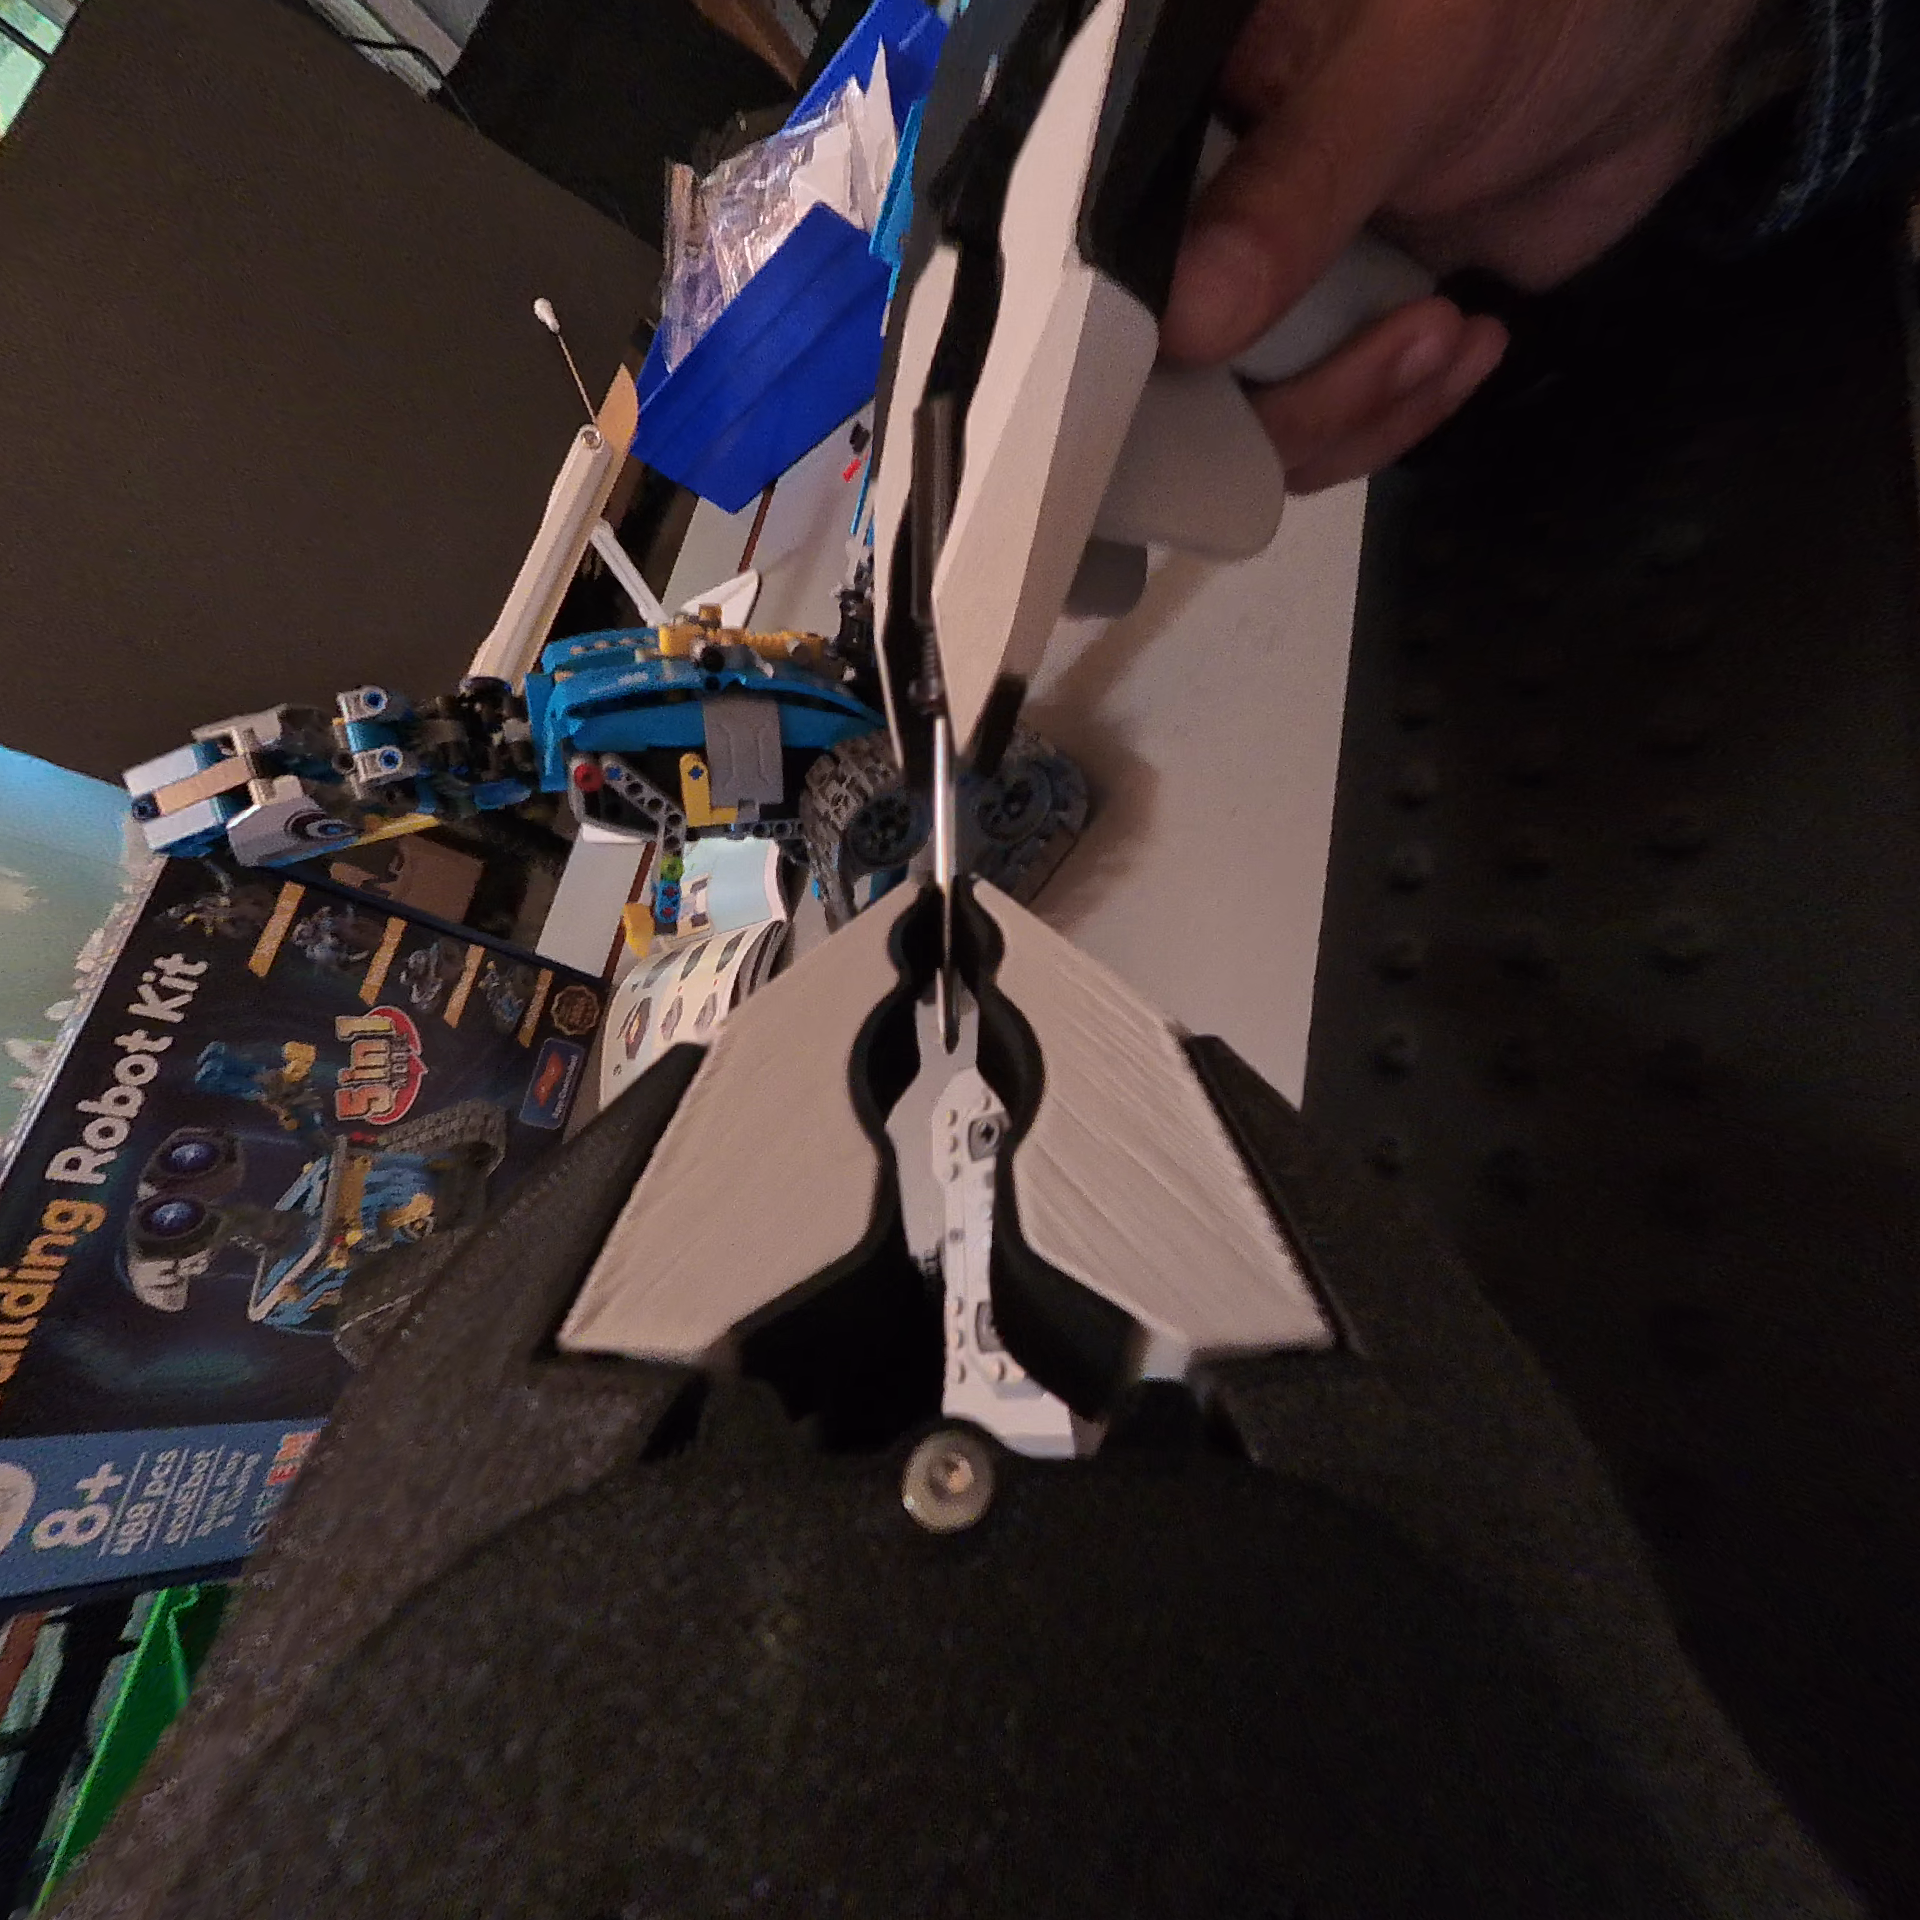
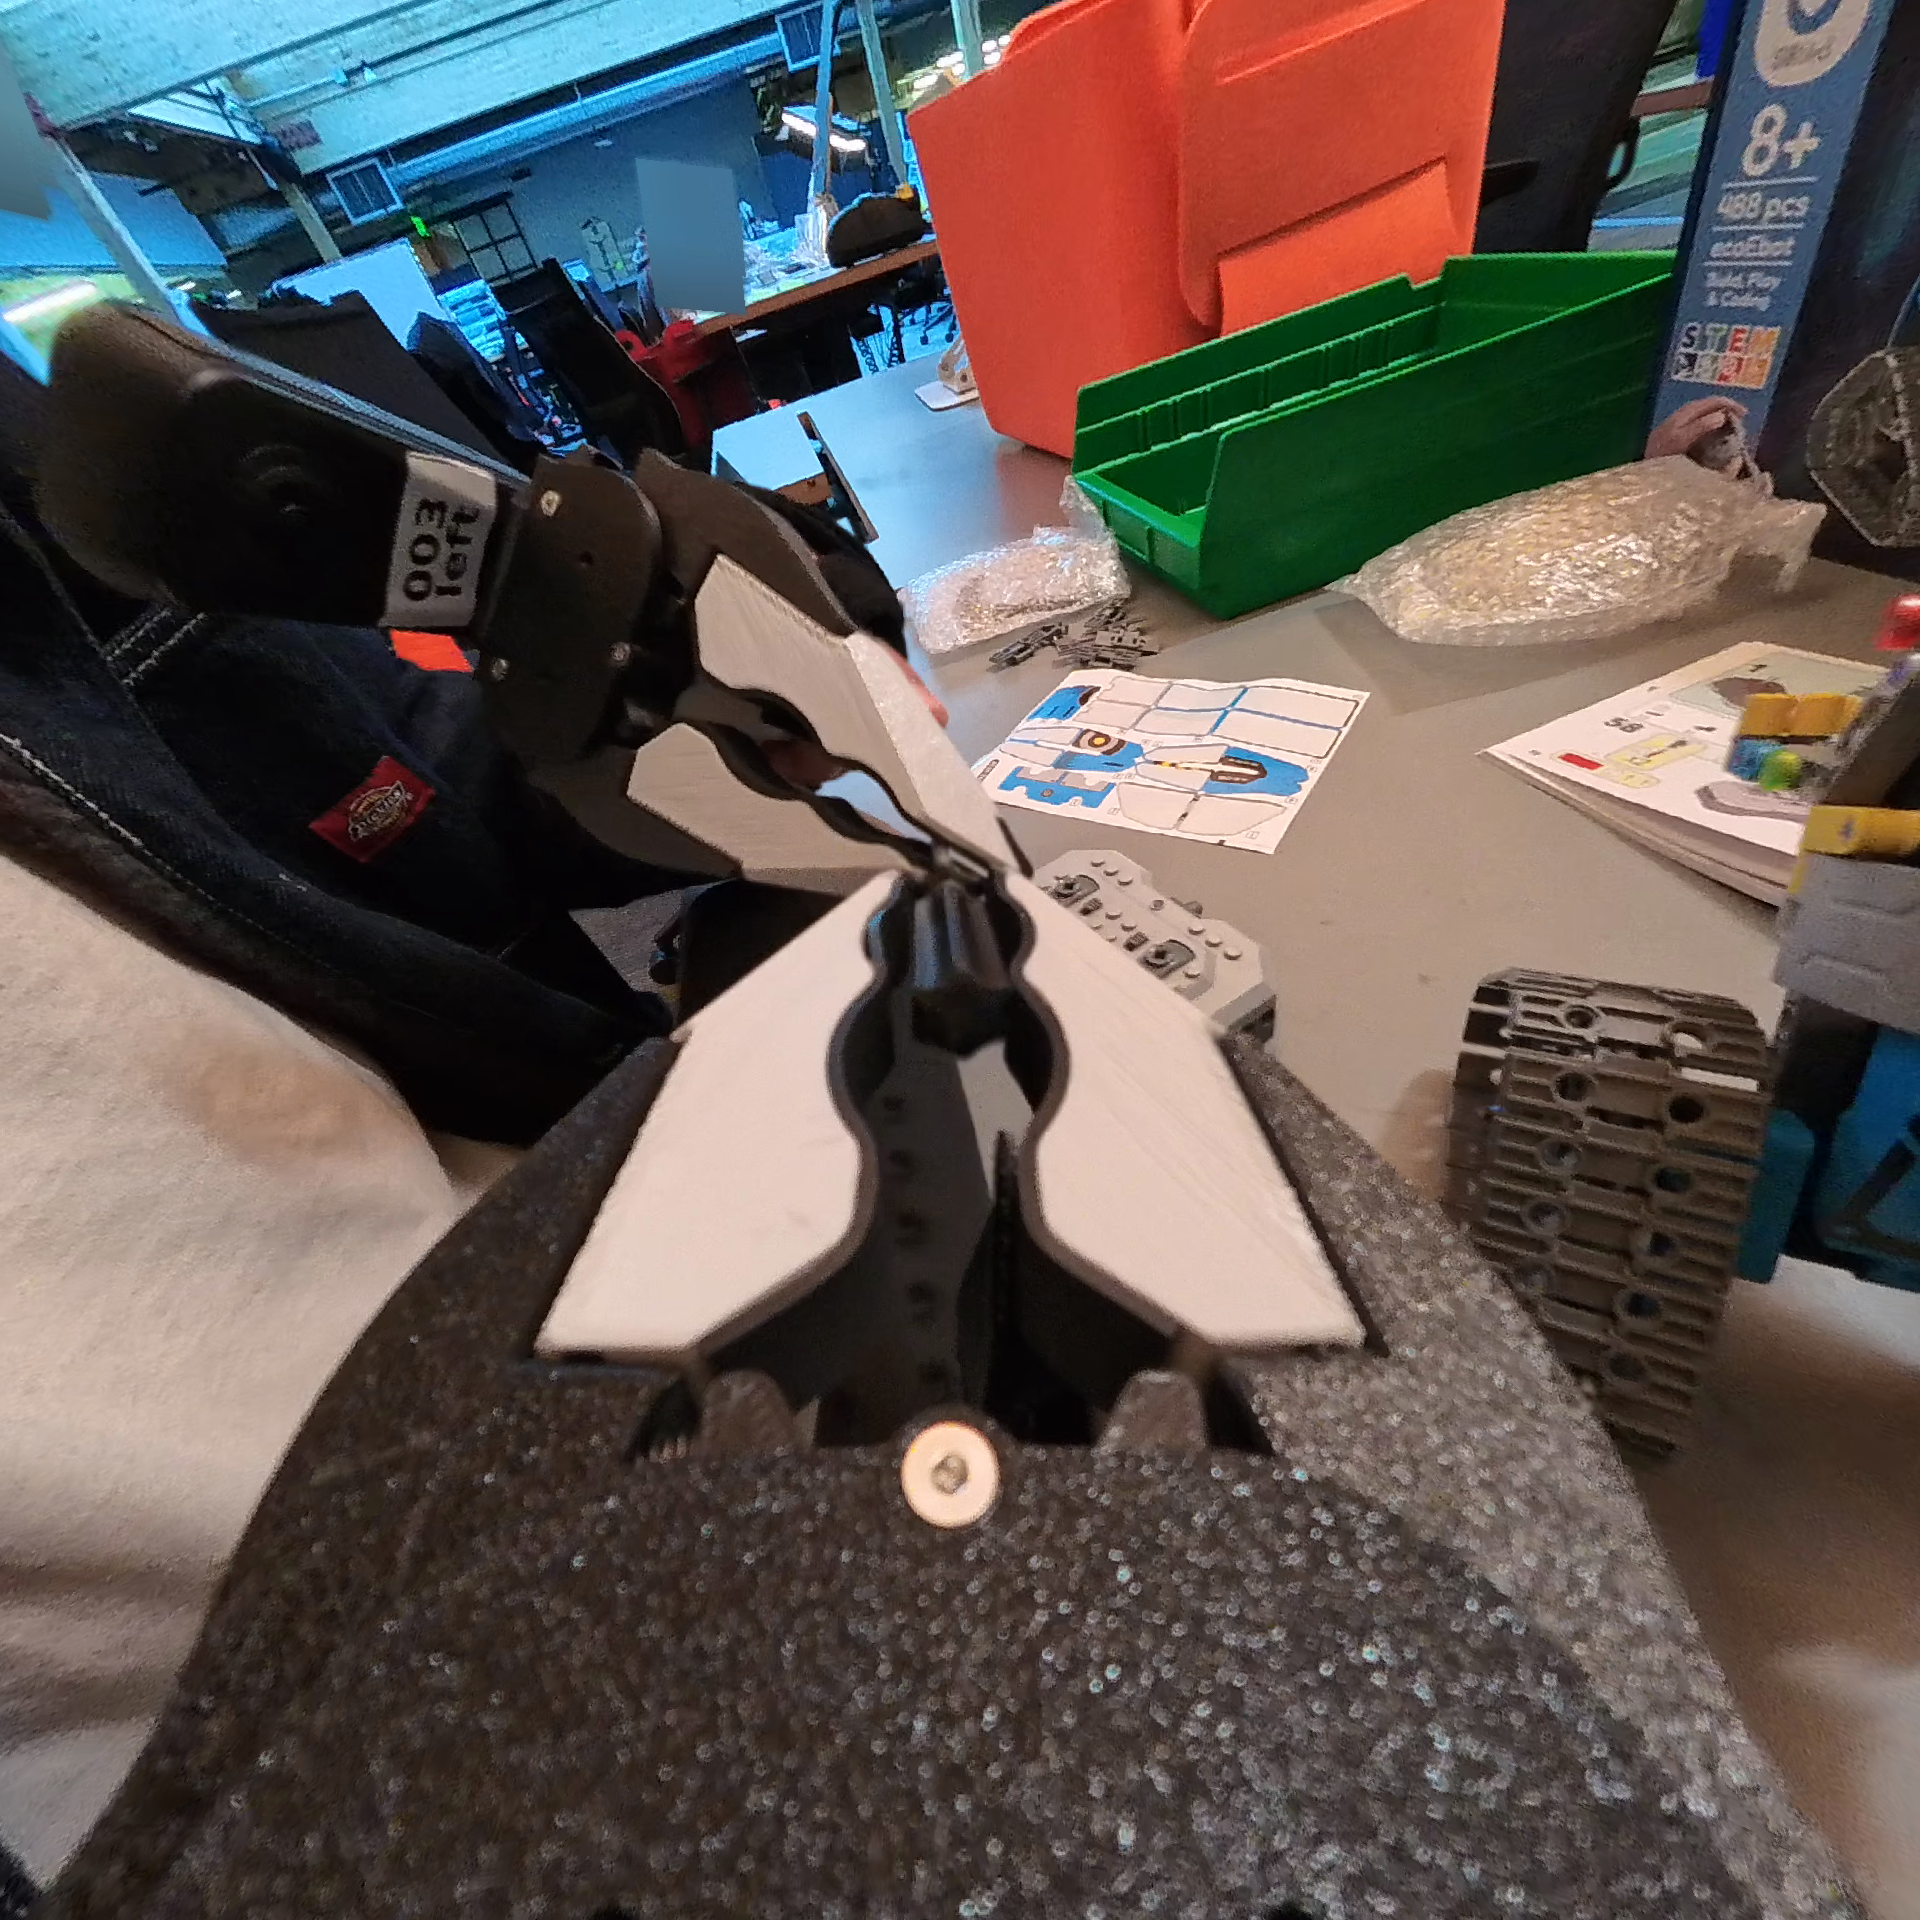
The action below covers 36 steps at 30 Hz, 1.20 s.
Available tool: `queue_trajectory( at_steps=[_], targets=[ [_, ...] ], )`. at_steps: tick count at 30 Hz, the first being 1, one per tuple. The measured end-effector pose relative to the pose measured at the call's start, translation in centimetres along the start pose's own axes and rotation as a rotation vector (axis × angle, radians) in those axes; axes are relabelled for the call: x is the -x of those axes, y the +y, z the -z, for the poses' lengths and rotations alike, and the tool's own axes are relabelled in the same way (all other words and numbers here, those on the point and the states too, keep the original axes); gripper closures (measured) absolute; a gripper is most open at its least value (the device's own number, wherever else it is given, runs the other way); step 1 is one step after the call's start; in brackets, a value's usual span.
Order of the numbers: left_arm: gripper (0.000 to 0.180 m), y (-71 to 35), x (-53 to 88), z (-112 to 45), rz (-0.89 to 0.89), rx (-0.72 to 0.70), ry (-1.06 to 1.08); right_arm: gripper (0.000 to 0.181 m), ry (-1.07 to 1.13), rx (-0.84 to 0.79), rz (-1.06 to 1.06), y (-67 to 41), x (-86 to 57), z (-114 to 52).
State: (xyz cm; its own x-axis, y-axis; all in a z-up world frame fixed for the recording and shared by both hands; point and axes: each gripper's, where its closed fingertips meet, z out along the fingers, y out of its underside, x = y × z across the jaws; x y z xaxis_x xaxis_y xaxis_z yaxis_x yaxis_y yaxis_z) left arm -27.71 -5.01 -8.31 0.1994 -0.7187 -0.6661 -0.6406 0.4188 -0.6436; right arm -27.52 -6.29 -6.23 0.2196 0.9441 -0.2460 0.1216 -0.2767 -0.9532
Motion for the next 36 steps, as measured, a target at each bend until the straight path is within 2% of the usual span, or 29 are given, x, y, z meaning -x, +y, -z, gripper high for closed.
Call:
queue_trajectory(
  at_steps=[16, 24, 25, 26, 28, 30, 33, 36],
  targets=[
    [0.179, 0.6, 0.3, 0.6, -0.005, 0.007, -0.001, 0.167, -0.062, -0.025, -0.045, -0.7, 0.5, -0.2],
    [0.179, 1.1, 0.1, 0.4, 0.056, 0.034, -0.001, 0.169, -0.028, 0.016, 0.029, -0.2, 0.1, -0.3],
    [0.176, 1.1, 0.2, 0.5, 0.089, 0.036, 0.002, 0.169, -0.023, 0.021, 0.040, -0.2, 0.0, -0.3],
    [0.164, 1.4, 0.3, 0.6, 0.132, 0.040, 0.015, 0.169, -0.016, 0.031, 0.039, 0.0, -0.1, -0.2],
    [0.137, 2.8, 0.6, 1.3, 0.258, 0.089, 0.068, 0.170, 0.003, 0.034, 0.039, 0.1, -0.7, 0.2],
    [0.100, 5.5, 0.9, 2.2, 0.404, 0.193, 0.125, 0.170, 0.026, 0.028, 0.034, 0.2, -1.4, 0.6],
    [0.096, 8.1, 0.7, 4.1, 0.603, 0.342, 0.228, 0.169, 0.050, 0.010, 0.029, 0.6, -1.9, 0.8],
    [0.096, 8.8, -0.3, 4.6, 0.644, 0.474, 0.316, 0.170, 0.030, 0.037, 0.000, 2.1, -1.8, 0.3]
  ],
)
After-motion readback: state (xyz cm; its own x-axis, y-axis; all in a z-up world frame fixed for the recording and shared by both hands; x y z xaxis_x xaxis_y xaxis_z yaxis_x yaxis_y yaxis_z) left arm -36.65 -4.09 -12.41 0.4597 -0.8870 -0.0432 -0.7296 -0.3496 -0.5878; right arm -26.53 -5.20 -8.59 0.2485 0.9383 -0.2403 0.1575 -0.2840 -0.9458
